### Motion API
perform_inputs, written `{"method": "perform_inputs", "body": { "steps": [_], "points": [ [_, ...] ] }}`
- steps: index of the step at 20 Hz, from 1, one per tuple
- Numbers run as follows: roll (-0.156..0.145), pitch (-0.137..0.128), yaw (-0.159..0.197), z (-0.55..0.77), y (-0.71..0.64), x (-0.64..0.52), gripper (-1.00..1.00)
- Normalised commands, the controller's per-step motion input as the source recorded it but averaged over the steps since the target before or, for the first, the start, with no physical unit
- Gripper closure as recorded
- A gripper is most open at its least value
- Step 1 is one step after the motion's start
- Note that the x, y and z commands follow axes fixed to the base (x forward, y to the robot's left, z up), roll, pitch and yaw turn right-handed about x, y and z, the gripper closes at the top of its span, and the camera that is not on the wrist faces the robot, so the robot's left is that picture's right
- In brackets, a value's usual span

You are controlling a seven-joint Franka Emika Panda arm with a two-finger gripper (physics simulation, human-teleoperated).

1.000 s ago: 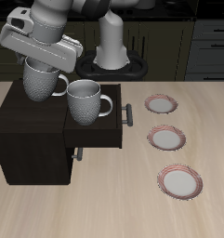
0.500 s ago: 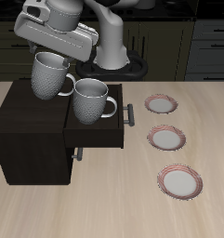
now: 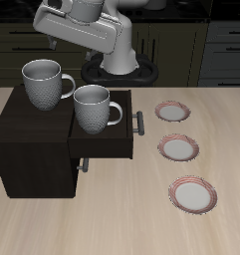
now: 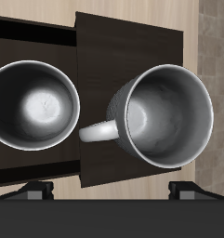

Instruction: Place the porcelain mug that is on the plate onto the top of the cabinet

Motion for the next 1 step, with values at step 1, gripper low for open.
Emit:
{"method": "perform_inputs", "body": {
  "steps": [1],
  "points": [
    [0.03, -0.001, -0.088, 0.19, 0.44, -0.5, -1.0]
  ]
}}
